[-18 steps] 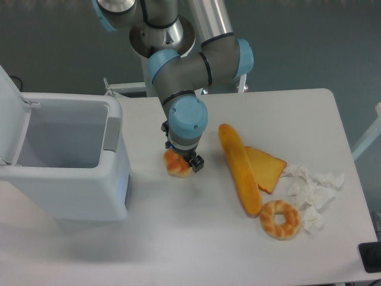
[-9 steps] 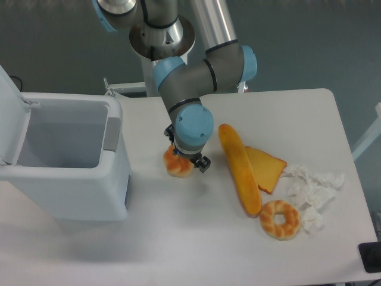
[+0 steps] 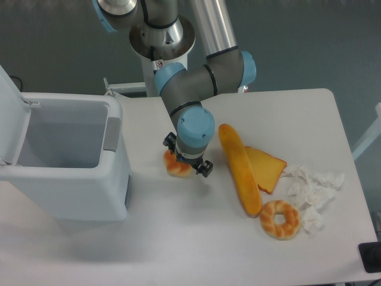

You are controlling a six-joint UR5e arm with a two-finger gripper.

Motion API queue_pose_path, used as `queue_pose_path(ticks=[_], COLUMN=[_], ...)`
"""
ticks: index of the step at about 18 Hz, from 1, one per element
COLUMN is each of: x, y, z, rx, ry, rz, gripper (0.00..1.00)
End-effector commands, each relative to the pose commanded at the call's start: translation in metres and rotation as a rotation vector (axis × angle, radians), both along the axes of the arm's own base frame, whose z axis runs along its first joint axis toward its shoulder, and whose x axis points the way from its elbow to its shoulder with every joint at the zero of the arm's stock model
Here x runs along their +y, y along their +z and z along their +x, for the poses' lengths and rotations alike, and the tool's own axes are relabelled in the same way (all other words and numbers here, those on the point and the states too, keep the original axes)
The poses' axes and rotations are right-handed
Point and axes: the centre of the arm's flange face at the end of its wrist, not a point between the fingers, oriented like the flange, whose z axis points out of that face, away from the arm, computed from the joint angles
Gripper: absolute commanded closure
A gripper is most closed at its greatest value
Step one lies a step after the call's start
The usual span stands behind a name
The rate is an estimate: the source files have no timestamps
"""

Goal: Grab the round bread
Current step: 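Adjust the gripper around the roll and close the fingers on it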

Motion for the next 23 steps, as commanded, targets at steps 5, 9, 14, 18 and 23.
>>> queue_pose_path(ticks=[5, 9, 14, 18, 23], x=[-0.001, -0.005, -0.001, 0.003, 0.003], y=[-0.003, -0.01, -0.009, -0.009, -0.012], z=[0.003, 0.009, 0.016, 0.023, 0.028], rx=[-0.006, -0.019, -0.017, -0.014, -0.017], ry=[-0.002, 0.0, -0.016, -0.021, -0.016], rz=[-0.005, -0.018, -0.02, -0.025, -0.031], gripper=[0.0, 0.0, 0.0, 0.0, 0.0])
